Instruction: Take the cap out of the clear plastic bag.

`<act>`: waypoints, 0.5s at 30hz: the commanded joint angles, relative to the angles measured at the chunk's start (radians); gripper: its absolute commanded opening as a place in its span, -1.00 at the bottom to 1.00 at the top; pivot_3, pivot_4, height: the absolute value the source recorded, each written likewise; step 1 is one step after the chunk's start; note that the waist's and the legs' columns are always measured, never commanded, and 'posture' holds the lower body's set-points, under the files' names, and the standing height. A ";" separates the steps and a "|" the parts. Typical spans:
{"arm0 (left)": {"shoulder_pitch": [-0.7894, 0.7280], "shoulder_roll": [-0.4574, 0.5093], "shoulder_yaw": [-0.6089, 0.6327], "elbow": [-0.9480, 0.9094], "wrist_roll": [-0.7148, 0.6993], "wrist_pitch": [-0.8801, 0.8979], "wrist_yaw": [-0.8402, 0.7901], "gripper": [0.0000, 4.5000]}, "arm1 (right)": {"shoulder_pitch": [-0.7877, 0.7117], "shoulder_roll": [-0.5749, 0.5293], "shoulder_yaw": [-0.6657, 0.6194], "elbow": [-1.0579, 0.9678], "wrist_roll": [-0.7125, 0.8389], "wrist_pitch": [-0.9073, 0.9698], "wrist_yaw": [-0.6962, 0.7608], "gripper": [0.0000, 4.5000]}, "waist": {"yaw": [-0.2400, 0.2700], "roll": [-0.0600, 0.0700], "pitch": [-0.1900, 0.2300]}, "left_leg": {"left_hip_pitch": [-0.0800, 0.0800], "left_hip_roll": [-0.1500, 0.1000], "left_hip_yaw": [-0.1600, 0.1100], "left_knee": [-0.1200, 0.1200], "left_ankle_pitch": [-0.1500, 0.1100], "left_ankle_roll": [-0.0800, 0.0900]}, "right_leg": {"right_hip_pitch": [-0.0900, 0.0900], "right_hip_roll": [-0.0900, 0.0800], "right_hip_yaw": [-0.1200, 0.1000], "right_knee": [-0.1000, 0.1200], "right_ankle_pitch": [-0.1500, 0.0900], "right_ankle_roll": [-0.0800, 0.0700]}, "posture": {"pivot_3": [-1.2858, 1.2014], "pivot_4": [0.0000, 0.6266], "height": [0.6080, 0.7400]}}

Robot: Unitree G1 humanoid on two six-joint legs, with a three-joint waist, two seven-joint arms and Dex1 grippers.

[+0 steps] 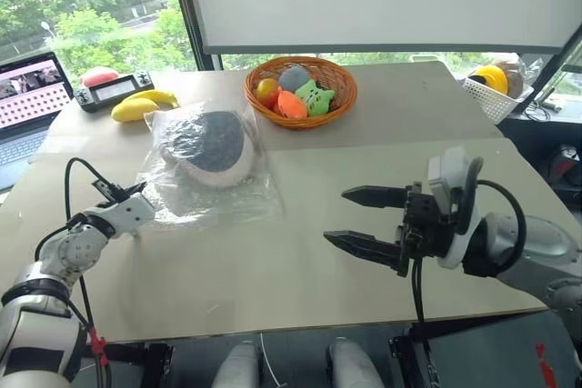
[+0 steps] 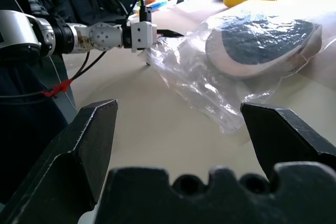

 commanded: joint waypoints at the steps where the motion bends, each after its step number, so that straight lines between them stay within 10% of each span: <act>1: 0.037 -0.001 0.000 0.009 -0.006 -0.016 -0.047 -0.46 | -0.020 0.008 -0.001 -0.005 -0.011 -0.005 0.013 1.00 | 0.001 0.000 0.000 | -0.001 0.000 0.000 0.000 0.000 0.000 | 0.000 0.000 0.000 -0.001 0.000 0.000 | 0.03 -0.52 1.00; 9: 0.045 0.001 0.020 -0.009 -0.023 -0.033 -0.088 0.84 | -0.027 0.017 0.017 0.006 -0.051 -0.004 0.034 1.00 | 0.010 -0.001 0.001 | -0.006 -0.001 -0.001 0.000 0.000 0.000 | -0.003 -0.001 0.000 -0.002 0.000 0.000 | 0.03 -0.52 1.00; 15: 0.155 0.069 0.031 0.013 -0.005 -0.012 -0.042 0.84 | -0.022 0.023 0.042 0.025 -0.124 -0.004 0.035 1.00 | -0.001 -0.001 0.001 | -0.005 -0.001 0.000 -0.001 -0.001 -0.001 | -0.003 -0.001 0.000 -0.002 0.000 0.000 | 0.03 -0.52 1.00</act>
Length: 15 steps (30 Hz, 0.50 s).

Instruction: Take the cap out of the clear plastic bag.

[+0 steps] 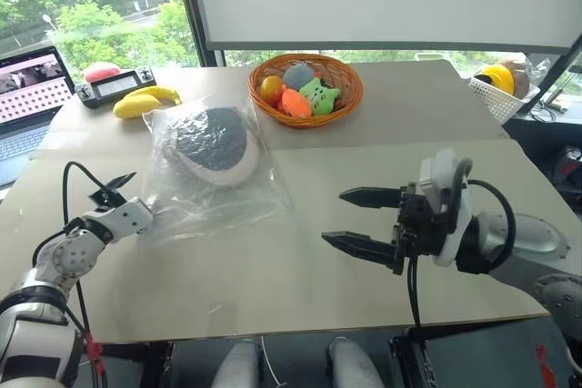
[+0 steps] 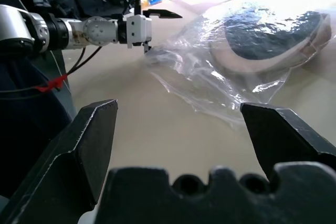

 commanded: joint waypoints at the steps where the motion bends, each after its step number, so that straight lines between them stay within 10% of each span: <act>1: 0.093 0.052 -0.006 0.056 0.029 0.053 0.013 0.84 | -0.007 0.007 0.002 -0.001 -0.043 -0.003 0.004 1.00 | -0.005 0.000 0.000 | 0.001 0.000 0.001 0.000 0.000 0.000 | 0.000 0.000 0.000 0.000 0.000 0.000 | 0.03 -0.52 1.00; 15: 0.108 0.035 0.248 -0.055 -0.291 0.244 -0.117 0.84 | -0.007 0.007 0.004 0.024 -0.073 0.015 0.056 1.00 | -0.017 -0.001 0.001 | 0.018 0.020 0.019 -0.015 -0.001 -0.002 | -0.001 0.009 0.001 0.000 -0.001 -0.001 | 0.03 -0.52 1.00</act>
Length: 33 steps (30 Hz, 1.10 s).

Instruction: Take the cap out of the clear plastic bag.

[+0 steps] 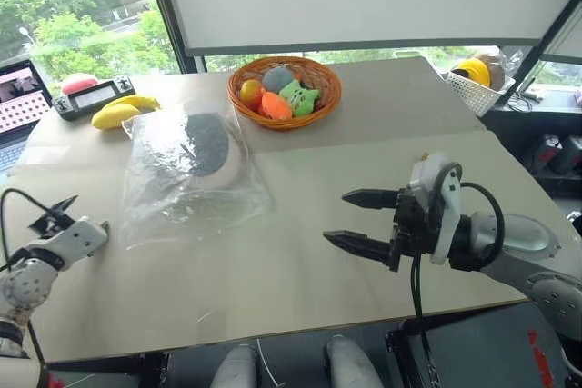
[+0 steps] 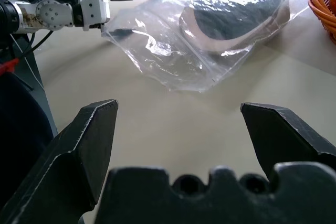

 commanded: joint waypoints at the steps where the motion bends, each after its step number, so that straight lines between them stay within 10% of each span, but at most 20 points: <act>1: -0.074 -0.060 0.114 -0.100 -0.179 0.105 -0.123 0.84 | -0.011 -0.006 -0.023 0.003 -0.002 0.004 0.032 1.00 | 0.017 -0.002 0.002 | -0.002 0.000 -0.001 0.001 0.000 0.000 | -0.001 0.001 0.000 0.000 0.000 -0.001 | 0.03 -0.52 1.00; 8: -0.026 -0.206 0.177 -0.687 -0.589 0.552 -0.515 0.84 | -0.039 0.009 0.008 0.041 -0.041 0.004 0.071 1.00 | 0.055 -0.012 0.005 | -0.028 -0.001 -0.005 0.019 -0.002 -0.005 | -0.016 0.003 -0.002 0.000 0.013 -0.017 | 0.03 -0.52 1.00; 21: 0.091 -0.091 0.224 -1.327 -0.981 1.200 -0.799 0.84 | -0.053 0.046 0.039 0.084 -0.099 0.005 0.104 1.00 | 0.027 -0.013 0.009 | -0.026 0.004 -0.003 0.019 -0.005 -0.008 | -0.015 0.007 0.000 -0.001 0.008 -0.013 | 0.03 -0.52 1.00; 33: 0.190 -0.110 0.173 -1.349 -0.689 0.903 -0.919 0.84 | -0.151 0.151 0.101 0.119 -0.261 -0.033 0.024 1.00 | 0.033 -0.011 0.011 | -0.026 0.005 -0.002 0.019 -0.005 -0.008 | -0.016 0.009 0.000 -0.002 0.008 -0.018 | 0.03 -0.52 1.00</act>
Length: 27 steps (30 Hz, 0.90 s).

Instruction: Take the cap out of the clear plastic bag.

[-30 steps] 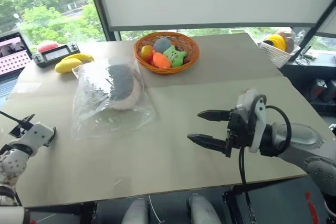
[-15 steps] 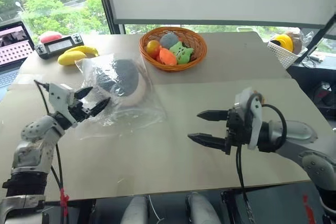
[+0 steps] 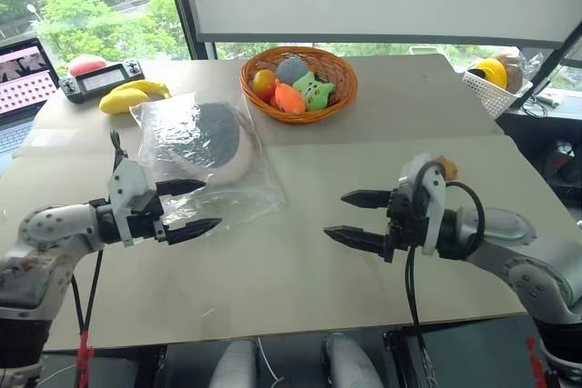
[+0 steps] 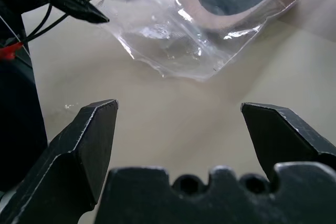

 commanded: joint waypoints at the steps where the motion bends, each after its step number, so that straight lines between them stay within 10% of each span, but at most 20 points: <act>1: -0.001 -0.049 0.014 0.002 0.050 -0.095 0.018 0.84 | -0.112 0.057 0.097 -0.023 -0.159 -0.048 -0.077 1.00 | -0.003 0.000 0.000 | 0.000 0.000 0.000 0.000 0.000 0.000 | 0.000 0.000 0.000 0.000 0.000 0.000 | 0.03 -0.52 1.00; 10: -0.017 -0.107 0.009 0.044 0.098 -0.144 0.021 0.84 | -0.391 0.280 0.642 0.296 -0.844 -0.316 -0.166 1.00 | -0.013 0.000 0.000 | -0.003 0.000 0.000 0.000 0.000 0.000 | -0.006 0.001 0.001 0.003 0.002 -0.004 | 0.03 -0.52 1.00; 22: -0.019 -0.124 0.009 0.045 0.111 -0.137 0.029 0.84 | -0.462 0.510 0.546 0.664 -1.064 -0.494 -0.334 1.00 | -0.010 0.000 0.000 | -0.004 0.000 0.000 -0.001 0.000 0.000 | -0.010 0.000 0.001 0.008 0.003 -0.006 | 0.03 -0.52 1.00; 27: -0.028 -0.130 0.005 0.053 0.122 -0.137 0.034 0.89 | -0.413 0.527 0.510 0.645 -1.067 -0.516 -0.299 0.40 | -0.012 0.000 0.000 | -0.003 0.000 0.000 -0.001 0.000 0.000 | -0.011 0.001 0.001 0.009 0.003 -0.006 | 0.03 -0.52 1.00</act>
